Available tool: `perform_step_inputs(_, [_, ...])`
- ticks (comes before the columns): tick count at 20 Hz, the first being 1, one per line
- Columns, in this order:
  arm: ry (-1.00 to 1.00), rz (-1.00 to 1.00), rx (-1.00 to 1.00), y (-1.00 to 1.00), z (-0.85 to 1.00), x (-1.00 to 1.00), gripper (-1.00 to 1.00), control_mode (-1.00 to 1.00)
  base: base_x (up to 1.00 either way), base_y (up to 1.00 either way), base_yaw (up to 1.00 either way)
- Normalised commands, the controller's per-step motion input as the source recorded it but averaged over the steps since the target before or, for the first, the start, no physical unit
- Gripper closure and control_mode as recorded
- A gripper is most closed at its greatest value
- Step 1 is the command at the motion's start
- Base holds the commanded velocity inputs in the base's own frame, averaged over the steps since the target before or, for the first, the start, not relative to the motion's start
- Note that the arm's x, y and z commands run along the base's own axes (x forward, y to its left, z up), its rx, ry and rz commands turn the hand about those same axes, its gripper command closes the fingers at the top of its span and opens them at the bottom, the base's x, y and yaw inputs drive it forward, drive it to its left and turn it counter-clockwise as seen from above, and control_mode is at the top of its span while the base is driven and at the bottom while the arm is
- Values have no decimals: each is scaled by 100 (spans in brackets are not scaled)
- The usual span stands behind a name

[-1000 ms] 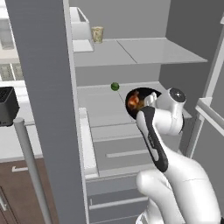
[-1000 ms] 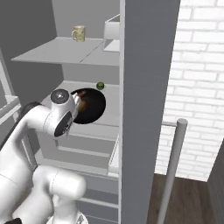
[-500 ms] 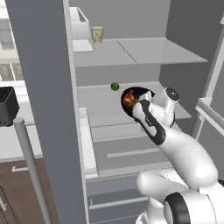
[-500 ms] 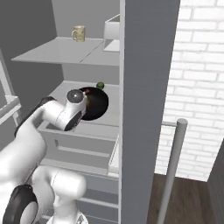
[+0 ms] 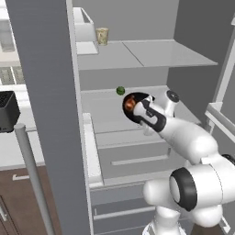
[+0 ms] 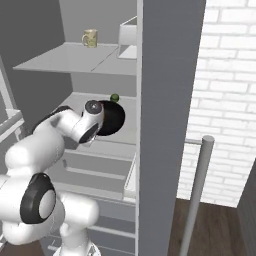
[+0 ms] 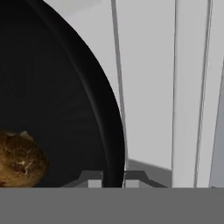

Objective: Pick the chicken drumstick and mushroom from their plates and place them in the bowl. Then put the bowl in the fridge.

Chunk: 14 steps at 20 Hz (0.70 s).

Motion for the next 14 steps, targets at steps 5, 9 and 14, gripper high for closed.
perform_step_inputs(5, [0, 1, 0, 5, -32, 48, 100, -100, 0, 0, 0])
perform_step_inputs(9, [0, 0, 0, 6, -27, 34, 100, -100, 0, 0, 0])
perform_step_inputs(14, [0, 0, 0, 4, -23, 29, 100, -100, 0, 0, 0])
